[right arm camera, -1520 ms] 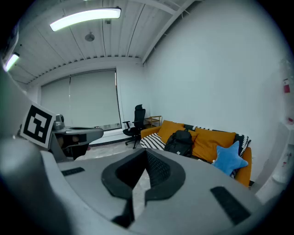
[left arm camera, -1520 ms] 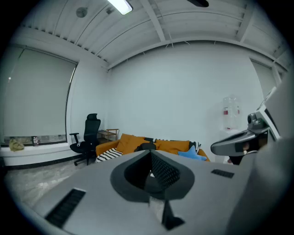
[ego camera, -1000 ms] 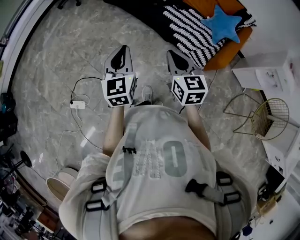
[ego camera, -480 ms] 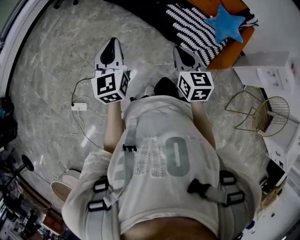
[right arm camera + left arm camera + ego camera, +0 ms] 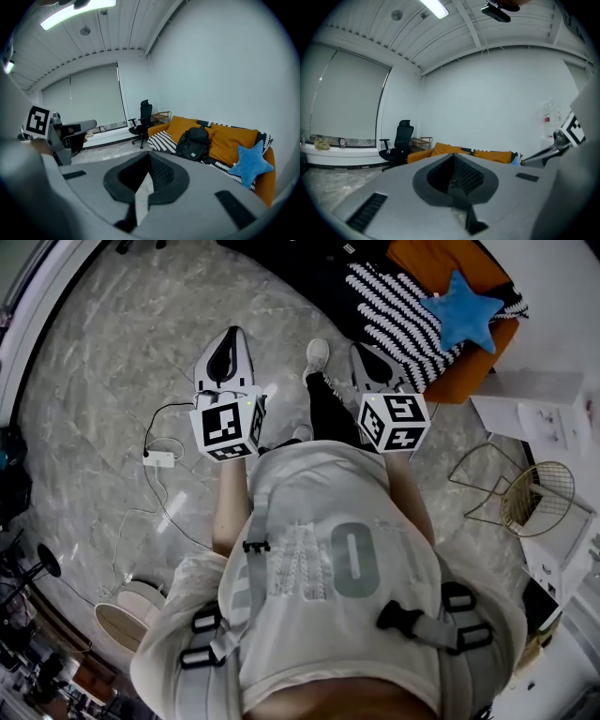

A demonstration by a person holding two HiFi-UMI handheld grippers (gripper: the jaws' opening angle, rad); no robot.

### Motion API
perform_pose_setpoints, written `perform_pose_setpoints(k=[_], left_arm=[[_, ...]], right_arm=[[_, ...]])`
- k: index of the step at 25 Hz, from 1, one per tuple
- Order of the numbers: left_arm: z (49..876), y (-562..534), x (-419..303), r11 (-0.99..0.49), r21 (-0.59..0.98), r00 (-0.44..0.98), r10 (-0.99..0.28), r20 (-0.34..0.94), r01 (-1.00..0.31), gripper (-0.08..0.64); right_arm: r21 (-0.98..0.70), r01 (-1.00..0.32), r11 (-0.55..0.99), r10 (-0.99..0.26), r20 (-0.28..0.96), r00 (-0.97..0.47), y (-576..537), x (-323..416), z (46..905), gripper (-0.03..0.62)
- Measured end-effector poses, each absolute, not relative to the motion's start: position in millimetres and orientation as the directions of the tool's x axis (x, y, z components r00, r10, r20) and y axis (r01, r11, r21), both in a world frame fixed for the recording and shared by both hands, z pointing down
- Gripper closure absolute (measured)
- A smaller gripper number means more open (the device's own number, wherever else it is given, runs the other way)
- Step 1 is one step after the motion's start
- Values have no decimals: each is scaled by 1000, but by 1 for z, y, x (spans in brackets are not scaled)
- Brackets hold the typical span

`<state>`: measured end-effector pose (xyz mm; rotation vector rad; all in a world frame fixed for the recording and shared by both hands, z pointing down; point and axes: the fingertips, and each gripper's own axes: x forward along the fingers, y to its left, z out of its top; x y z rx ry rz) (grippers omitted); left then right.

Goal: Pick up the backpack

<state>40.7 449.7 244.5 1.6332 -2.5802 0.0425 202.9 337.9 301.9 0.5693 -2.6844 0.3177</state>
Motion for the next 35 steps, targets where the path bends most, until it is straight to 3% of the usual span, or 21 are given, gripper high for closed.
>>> perform_pose_setpoints(k=[13, 16, 28, 31, 35], left_arm=[[249, 344, -62, 525, -1, -522, -846, 112, -851, 540], [239, 297, -85, 504, -102, -514, -849, 122, -858, 540], [208, 109, -130, 333, -193, -359, -925, 121, -923, 540], [209, 80, -121, 278, -179, -306, -940, 150, -944, 540], [198, 32, -98, 185, -216, -209, -973, 93, -959, 540]], right_arm=[[-157, -337, 928, -264, 358, -896, 205, 81, 297, 584], [-161, -353, 922, -281, 348, -894, 161, 60, 289, 583], [-183, -457, 871, -386, 320, -865, 5, 16, 286, 583], [-202, -500, 842, -432, 301, -850, -13, 26, 282, 583], [-204, -578, 790, -517, 287, -807, -41, 51, 276, 583]])
